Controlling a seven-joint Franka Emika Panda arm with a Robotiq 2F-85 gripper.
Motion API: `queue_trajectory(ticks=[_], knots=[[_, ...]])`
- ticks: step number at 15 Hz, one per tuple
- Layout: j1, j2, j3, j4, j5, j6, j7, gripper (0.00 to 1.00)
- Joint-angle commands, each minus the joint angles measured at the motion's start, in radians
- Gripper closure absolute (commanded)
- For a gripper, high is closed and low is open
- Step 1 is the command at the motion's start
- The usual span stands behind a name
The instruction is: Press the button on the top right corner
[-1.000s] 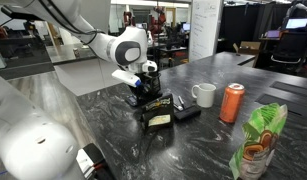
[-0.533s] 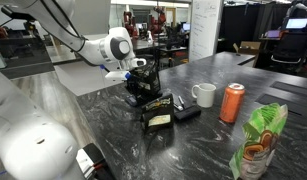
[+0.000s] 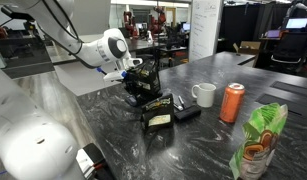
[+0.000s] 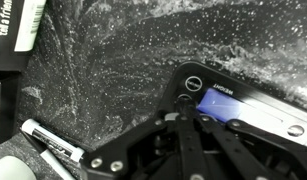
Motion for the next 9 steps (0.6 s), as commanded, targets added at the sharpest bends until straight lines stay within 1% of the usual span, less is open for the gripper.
queue_trajectory(ticks=[1,4,9], knots=[[-0.001,0.047,-0.036,-0.105,0.020,0.217,-0.055,1.00],[-0.001,0.006,-0.067,-0.161,0.055,0.328,-0.126,1.00],[0.018,-0.005,-0.145,-0.268,0.194,0.545,-0.294,1.00]])
